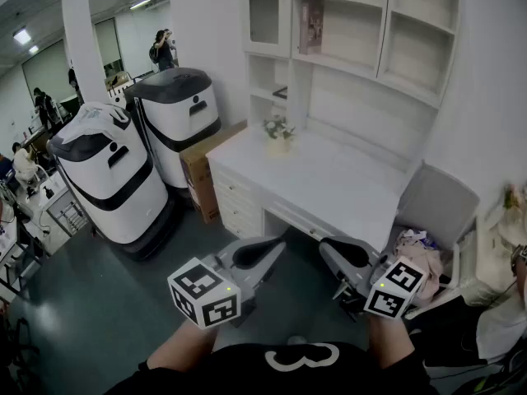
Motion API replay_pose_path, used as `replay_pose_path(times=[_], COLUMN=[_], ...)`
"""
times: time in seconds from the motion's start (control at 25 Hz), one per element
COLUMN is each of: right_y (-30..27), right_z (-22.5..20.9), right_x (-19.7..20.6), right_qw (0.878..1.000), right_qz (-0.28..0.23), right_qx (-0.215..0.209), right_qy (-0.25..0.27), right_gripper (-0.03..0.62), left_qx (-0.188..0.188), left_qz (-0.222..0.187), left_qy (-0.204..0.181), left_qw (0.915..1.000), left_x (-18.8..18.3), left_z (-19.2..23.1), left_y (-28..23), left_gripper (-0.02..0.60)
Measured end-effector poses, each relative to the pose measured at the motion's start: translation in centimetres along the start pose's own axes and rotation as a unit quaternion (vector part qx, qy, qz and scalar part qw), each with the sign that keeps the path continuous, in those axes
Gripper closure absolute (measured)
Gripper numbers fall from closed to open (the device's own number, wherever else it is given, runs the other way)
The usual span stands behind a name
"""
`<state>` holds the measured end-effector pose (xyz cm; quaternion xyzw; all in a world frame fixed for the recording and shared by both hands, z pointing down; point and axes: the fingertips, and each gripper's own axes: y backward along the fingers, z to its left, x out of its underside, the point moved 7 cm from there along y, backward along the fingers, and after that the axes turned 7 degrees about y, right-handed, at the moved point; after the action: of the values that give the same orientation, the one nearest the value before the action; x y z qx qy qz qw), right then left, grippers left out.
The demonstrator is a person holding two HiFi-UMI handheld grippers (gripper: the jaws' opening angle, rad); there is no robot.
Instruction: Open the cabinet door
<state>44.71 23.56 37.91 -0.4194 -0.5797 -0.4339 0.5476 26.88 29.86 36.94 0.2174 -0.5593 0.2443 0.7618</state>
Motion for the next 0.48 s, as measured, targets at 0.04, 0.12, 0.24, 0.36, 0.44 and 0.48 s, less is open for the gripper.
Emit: replay_pose_path(times=[0.04,0.12,0.24,0.36,0.44,0.48], right_y=[0.0,-0.1,-0.4,-0.7,-1.0,-1.2], right_z=[0.3,0.9,1.4,1.1,0.8,0.7], right_x=[-0.2,-0.4,-0.4,-0.5,-0.4,-0.2], right_qw=[1.000,1.000,1.000,1.000,1.000,1.000], right_qz=[0.000,0.001,0.003,0.002,0.004,0.007], right_qx=[0.000,-0.001,-0.006,-0.009,-0.016,-0.021], right_qy=[0.001,0.004,0.007,0.006,0.000,-0.003], right_gripper=[0.600,0.600,0.600,0.600,0.600,0.600], left_qx=[0.002,0.003,-0.005,-0.011,-0.015,-0.016], left_qz=[0.002,0.004,0.003,0.001,0.000,-0.001], left_qy=[-0.003,-0.008,-0.008,-0.005,-0.006,-0.007], left_qw=[1.0000,1.0000,1.0000,0.9999,0.9999,0.9998], left_x=[-0.1,-0.2,-0.1,0.0,-0.2,-0.3], left_z=[-0.2,-0.6,-0.4,0.0,0.4,0.5], left_y=[0.3,0.9,1.7,1.7,1.6,1.5], left_gripper=[0.580,0.580,0.580,0.580,0.580,0.580])
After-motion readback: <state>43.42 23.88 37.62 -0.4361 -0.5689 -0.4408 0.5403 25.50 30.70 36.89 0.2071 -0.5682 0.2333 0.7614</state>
